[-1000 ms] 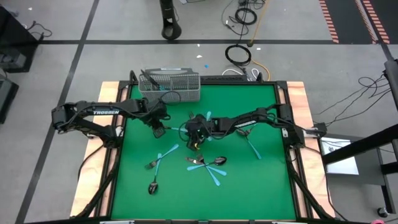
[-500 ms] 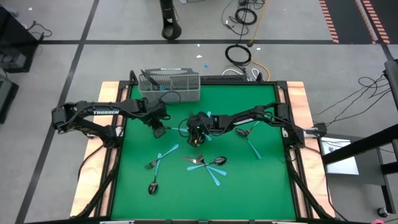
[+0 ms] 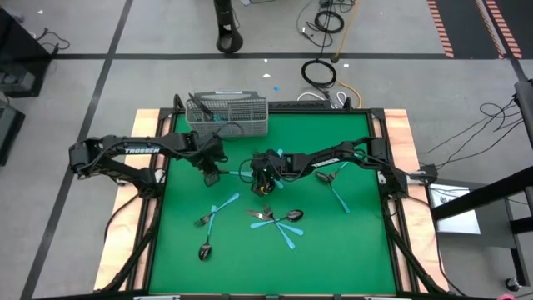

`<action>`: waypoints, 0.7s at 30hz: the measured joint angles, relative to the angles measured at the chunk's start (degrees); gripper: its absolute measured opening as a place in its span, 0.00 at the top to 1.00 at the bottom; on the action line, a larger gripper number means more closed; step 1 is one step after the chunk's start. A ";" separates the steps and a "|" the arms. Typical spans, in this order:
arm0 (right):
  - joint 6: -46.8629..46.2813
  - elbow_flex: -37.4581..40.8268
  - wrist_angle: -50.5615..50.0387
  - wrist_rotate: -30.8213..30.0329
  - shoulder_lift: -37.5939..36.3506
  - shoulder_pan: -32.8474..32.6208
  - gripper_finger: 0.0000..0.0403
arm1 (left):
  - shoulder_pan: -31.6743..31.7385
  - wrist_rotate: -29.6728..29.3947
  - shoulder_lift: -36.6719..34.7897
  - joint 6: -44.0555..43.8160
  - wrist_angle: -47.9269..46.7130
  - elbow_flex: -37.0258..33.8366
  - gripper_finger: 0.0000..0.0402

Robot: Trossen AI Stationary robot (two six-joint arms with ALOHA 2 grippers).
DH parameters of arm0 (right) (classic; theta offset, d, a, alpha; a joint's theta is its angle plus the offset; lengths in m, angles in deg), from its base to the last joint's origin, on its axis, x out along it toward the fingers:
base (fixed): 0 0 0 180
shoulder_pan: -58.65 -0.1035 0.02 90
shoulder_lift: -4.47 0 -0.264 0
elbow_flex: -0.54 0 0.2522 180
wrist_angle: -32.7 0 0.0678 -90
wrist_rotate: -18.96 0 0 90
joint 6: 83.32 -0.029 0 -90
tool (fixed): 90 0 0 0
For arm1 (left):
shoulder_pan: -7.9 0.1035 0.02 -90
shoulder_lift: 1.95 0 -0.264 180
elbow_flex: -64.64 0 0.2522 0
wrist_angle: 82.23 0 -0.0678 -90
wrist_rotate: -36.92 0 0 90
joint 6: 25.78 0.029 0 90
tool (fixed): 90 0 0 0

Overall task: Sort silverware
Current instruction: Put the table knife into the silverware rack

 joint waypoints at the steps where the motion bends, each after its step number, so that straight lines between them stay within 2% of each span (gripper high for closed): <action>1: -0.43 0.00 -0.25 0.01 -0.02 0.00 1.00 | -0.33 1.35 0.00 1.83 0.38 -0.01 0.67; 5: -2.79 0.96 -0.79 -0.03 -0.23 0.05 1.00 | -2.77 1.00 0.00 2.79 5.02 0.01 0.67; 12: -7.22 7.70 6.92 1.02 -0.46 0.24 1.00 | -6.56 -11.47 0.76 6.97 9.61 0.01 0.67; 21: -8.07 9.33 9.11 2.93 -0.37 0.28 1.00 | -6.69 -11.54 6.69 6.99 9.98 0.05 0.67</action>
